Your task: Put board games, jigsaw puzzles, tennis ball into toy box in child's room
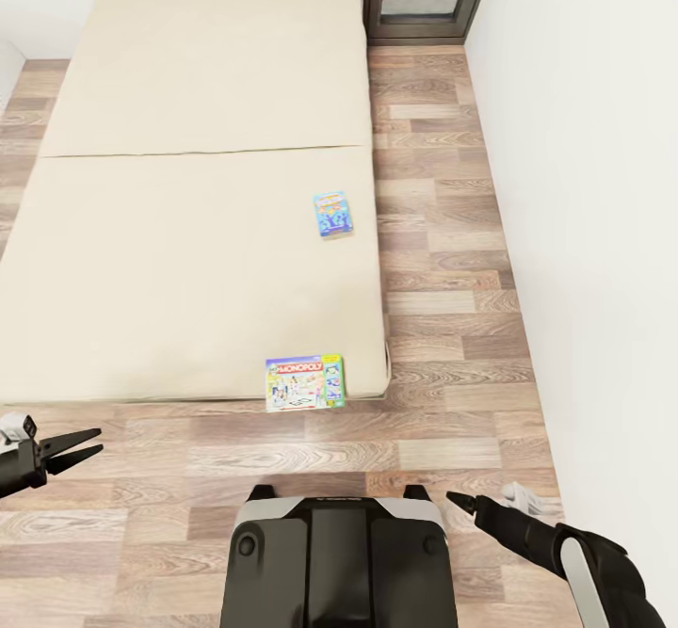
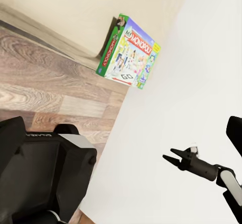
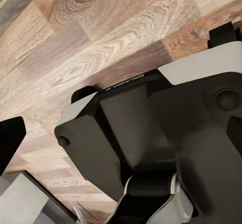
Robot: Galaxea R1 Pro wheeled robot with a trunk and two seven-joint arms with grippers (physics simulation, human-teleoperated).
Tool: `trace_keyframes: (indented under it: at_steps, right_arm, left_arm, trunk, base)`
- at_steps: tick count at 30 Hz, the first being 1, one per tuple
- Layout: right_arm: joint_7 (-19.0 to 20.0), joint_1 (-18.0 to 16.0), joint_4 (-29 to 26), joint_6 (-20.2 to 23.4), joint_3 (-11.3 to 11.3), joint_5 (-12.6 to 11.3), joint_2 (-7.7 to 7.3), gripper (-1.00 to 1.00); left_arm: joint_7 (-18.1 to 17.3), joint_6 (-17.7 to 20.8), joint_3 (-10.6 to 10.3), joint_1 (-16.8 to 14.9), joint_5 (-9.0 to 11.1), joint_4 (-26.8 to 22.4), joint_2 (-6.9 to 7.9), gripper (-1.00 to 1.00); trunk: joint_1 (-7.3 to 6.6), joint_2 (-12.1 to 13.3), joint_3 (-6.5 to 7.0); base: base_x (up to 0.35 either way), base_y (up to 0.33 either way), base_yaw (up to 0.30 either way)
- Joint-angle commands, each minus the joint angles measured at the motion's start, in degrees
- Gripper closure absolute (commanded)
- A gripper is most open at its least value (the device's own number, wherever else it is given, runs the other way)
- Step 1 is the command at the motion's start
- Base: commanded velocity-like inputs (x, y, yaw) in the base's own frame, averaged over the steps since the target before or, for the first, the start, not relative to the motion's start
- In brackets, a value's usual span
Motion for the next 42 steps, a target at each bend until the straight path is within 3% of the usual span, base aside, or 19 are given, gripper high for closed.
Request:
trace_keyframes:
  at_steps: [1, 42]
  right_arm:
    - [0.42, -0.02, -0.03, 0.31, -0.21, 0.13, 0.03, -1.0]
    - [1.22, -0.02, 0.47, 0.06, -0.79, 0.06, 0.13, -1.0]
  left_arm:
    - [-0.25, 0.58, 0.08, -0.01, -0.08, 0.04, 0.0, -1.0]
    - [-0.25, -0.52, 0.13, 0.04, -0.17, -0.13, -0.72, -1.0]
  trunk:
    - [0.03, -0.09, -0.06]
    - [0.03, -0.09, -0.06]
  base:
    - [0.0, 0.078, 0.0]
    - [0.011, 0.163, 0.0]
